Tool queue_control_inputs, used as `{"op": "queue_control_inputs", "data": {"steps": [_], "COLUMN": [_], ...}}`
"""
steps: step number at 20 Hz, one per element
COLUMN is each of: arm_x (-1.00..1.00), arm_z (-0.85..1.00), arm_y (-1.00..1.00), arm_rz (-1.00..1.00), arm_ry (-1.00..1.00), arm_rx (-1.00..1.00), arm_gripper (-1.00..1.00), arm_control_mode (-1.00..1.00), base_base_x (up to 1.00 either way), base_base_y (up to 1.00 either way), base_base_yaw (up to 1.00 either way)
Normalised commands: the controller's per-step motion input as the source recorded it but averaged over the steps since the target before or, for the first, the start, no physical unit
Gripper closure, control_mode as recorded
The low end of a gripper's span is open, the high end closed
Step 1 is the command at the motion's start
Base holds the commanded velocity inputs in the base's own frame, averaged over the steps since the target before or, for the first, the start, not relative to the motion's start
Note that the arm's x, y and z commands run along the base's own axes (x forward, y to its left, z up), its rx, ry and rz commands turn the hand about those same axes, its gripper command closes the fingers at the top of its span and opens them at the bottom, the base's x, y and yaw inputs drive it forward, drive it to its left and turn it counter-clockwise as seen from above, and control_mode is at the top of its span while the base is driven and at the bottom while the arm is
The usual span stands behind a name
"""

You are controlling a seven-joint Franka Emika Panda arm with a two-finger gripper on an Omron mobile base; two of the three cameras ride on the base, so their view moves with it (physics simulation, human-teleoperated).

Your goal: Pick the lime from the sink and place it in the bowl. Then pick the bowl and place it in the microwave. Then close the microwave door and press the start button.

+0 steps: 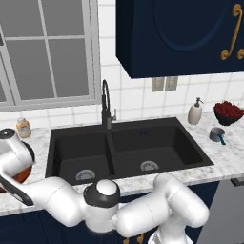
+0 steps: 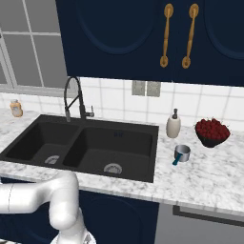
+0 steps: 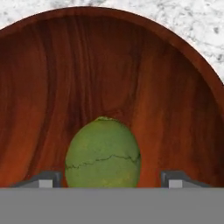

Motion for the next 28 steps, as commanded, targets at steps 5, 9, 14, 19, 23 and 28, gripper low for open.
{"op": "queue_control_inputs", "data": {"steps": [5, 9, 14, 19, 23, 28], "arm_x": [-0.39, -0.35, -0.05, 0.55, 0.61, 0.28], "arm_z": [0.01, 0.02, 0.0, 0.0, 0.08, -0.02], "arm_y": [-0.56, -0.99, -0.57, 0.22, 0.44, 0.36], "arm_rz": [-0.09, -0.02, -0.02, 0.0, 0.0, 0.0], "arm_ry": [-0.14, -0.14, 0.0, 0.22, 0.15, 0.15], "arm_rx": [0.16, 0.3, 0.3, 0.1, 0.0, 0.0], "arm_gripper": [-1.0, -1.0, -1.0, -1.0, -1.0, -1.0], "arm_control_mode": [-1.0, -1.0, -1.0, -1.0, -1.0, -1.0], "base_base_x": [0.0, 0.0, 0.0, 0.0, 0.0, 0.0], "base_base_y": [0.0, 0.0, 0.0, 0.0, 0.0, 0.0], "base_base_yaw": [0.0, 0.0, 0.0, 0.0, 0.0, 0.0]}}
